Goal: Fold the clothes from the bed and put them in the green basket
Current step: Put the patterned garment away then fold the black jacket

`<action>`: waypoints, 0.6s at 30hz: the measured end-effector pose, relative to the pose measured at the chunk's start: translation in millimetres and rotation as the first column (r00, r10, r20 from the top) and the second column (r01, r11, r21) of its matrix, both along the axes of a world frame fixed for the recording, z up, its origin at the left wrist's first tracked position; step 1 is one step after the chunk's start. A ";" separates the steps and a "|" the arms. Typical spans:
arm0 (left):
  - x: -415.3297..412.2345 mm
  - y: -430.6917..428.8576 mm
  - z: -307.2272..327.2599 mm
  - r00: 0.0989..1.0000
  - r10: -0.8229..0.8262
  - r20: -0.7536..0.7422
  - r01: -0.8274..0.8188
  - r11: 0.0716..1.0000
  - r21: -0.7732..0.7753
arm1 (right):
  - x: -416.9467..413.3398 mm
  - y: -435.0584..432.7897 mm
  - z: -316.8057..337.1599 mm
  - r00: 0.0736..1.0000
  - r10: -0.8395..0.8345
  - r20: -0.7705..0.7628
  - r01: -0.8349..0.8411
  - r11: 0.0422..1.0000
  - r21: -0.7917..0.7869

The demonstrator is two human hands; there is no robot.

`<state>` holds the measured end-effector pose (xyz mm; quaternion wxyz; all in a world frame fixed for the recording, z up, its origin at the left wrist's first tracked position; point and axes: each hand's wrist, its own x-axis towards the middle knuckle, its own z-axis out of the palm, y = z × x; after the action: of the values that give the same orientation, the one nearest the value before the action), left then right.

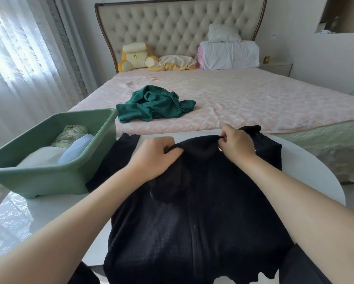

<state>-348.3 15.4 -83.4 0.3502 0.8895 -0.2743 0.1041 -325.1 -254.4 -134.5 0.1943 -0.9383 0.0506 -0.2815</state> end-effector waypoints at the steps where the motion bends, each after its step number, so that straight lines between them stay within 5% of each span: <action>1: -5.2 -4.3 1.5 0.994 -0.086 -0.074 0.084 0.996 -0.038 | -1.3 -4.1 1.3 0.999 -0.016 -0.046 0.015 1.000 -0.008; 3: -19.9 -17.7 -4.8 0.935 -0.290 -0.205 0.303 0.952 0.040 | -5.9 -9.3 1.6 0.971 -0.046 -0.235 0.022 0.994 -0.104; 6: -37.6 -34.8 -24.7 0.789 -0.424 -0.445 0.577 0.761 0.297 | -15.1 -12.9 -2.6 0.869 -0.063 -0.491 -0.065 0.968 -0.240; 8: -42.1 -40.0 -31.4 0.690 -0.390 -0.610 0.654 0.698 0.293 | -18.4 -13.5 -2.0 0.866 -0.050 -0.497 -0.097 0.959 -0.265; 10: -40.3 -42.7 -29.3 0.656 -0.399 -0.640 0.641 0.743 0.194 | -18.9 -8.7 0.7 0.929 0.002 -0.370 -0.111 0.956 -0.272; 13: -24.2 -40.9 -32.6 0.792 -0.374 -0.484 0.444 0.896 0.034 | -17.9 8.5 4.7 0.941 0.232 -0.246 -0.296 0.917 -0.268; 16: 4.2 -26.2 -52.9 0.979 -0.179 -0.097 0.202 0.902 0.382 | -23.8 19.7 -0.9 0.817 0.215 -0.536 -0.400 0.880 -0.257; 18: 20.1 -7.7 -68.4 0.984 -0.001 -0.176 0.110 0.784 0.611 | -27.5 13.6 -8.1 0.677 0.047 -0.734 -0.358 0.893 -0.274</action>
<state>-328.2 7.7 -151.8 0.0645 0.9520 -0.2892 -0.0764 -352.6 -240.8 -142.6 -0.0038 -0.9916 -0.0432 0.1220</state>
